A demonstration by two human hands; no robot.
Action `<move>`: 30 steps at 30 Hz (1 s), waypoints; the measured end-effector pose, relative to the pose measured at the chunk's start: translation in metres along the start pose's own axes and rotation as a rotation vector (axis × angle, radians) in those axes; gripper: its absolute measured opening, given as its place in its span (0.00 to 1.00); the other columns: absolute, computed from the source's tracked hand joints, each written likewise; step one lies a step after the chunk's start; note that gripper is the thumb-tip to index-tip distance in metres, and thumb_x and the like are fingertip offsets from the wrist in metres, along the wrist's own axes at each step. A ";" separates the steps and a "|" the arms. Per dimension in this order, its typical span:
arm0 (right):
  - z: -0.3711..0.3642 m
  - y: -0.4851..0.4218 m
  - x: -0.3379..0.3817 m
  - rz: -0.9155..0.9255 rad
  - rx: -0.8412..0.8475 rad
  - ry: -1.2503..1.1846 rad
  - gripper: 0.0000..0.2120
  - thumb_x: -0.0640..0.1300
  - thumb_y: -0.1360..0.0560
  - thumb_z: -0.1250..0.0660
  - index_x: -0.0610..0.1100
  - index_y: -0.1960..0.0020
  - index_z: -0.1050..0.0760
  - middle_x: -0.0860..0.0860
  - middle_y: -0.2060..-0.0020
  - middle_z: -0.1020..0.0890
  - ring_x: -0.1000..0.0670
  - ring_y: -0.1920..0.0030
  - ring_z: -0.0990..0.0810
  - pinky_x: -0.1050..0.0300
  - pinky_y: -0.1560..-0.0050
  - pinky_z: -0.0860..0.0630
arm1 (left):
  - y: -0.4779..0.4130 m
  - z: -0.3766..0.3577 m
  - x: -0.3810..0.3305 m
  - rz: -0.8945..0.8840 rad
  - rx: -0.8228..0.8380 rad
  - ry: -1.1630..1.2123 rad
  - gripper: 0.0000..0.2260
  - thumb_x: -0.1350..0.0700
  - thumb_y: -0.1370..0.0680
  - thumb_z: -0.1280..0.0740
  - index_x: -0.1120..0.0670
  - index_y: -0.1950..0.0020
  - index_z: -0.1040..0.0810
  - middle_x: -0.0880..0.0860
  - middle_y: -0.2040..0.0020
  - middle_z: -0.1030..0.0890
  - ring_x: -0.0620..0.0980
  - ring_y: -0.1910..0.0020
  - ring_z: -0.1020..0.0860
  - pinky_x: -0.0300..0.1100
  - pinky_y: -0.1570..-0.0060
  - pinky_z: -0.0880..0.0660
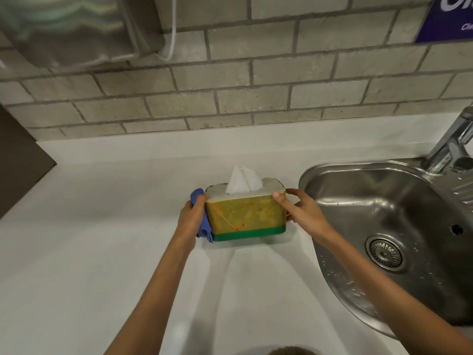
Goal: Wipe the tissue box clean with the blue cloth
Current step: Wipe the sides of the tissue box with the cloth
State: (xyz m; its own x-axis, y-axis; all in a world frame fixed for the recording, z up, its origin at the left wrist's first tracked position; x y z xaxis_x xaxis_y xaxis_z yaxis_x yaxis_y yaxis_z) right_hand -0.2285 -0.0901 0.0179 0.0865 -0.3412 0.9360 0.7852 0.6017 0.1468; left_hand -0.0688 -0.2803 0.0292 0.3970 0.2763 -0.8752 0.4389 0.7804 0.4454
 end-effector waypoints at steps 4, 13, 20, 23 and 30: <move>0.001 -0.002 0.000 -0.025 0.041 -0.008 0.51 0.75 0.46 0.38 0.48 0.30 0.35 0.50 0.66 0.19 0.54 0.70 0.19 0.66 0.69 0.25 | -0.003 0.006 -0.016 0.063 0.075 -0.154 0.17 0.41 0.24 0.40 0.55 0.58 0.28 0.55 0.67 0.25 0.51 0.69 0.26 0.40 0.72 0.33; -0.017 -0.025 -0.009 -0.040 0.181 -0.156 0.49 0.74 0.40 0.45 0.47 0.27 0.43 0.45 0.32 0.30 0.47 0.34 0.28 0.46 0.30 0.34 | -0.003 0.001 -0.031 0.060 0.102 -0.256 0.18 0.40 0.23 0.43 0.55 0.56 0.28 0.55 0.64 0.24 0.51 0.68 0.25 0.40 0.72 0.32; -0.027 -0.036 -0.011 -0.044 0.192 -0.363 0.53 0.81 0.50 0.41 0.46 0.38 0.29 0.46 0.45 0.19 0.48 0.46 0.19 0.52 0.43 0.24 | 0.007 -0.015 -0.011 -0.379 -0.131 -0.044 0.26 0.40 0.20 0.54 0.52 0.32 0.29 0.55 0.34 0.26 0.53 0.35 0.28 0.49 0.32 0.33; -0.027 -0.039 -0.012 -0.053 0.236 -0.365 0.52 0.81 0.51 0.41 0.47 0.39 0.28 0.46 0.46 0.19 0.49 0.46 0.19 0.52 0.45 0.23 | 0.016 -0.021 -0.008 -0.587 -0.168 0.018 0.23 0.44 0.19 0.52 0.51 0.28 0.33 0.52 0.31 0.29 0.49 0.32 0.31 0.37 0.35 0.35; -0.029 -0.043 -0.011 -0.094 0.223 -0.382 0.32 0.74 0.42 0.37 0.52 0.48 0.27 0.47 0.48 0.19 0.49 0.48 0.19 0.52 0.45 0.24 | 0.029 -0.038 -0.009 -1.066 -0.369 -0.520 0.19 0.50 0.21 0.43 0.53 0.33 0.26 0.58 0.32 0.28 0.57 0.38 0.30 0.42 0.37 0.36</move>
State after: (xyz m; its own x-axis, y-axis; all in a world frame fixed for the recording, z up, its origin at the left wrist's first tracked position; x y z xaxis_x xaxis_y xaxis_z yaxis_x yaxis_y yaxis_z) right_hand -0.2456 -0.1331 -0.0082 -0.2446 -0.1358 0.9601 0.6237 0.7361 0.2630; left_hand -0.0904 -0.2390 0.0430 0.2907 -0.7815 -0.5520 0.5195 0.6134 -0.5949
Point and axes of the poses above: each hand's wrist, its own y-axis away from the middle knuckle, its own z-axis out of the back of the hand, x = y × z, the point moved 3 cm from there along -y, towards the middle knuckle
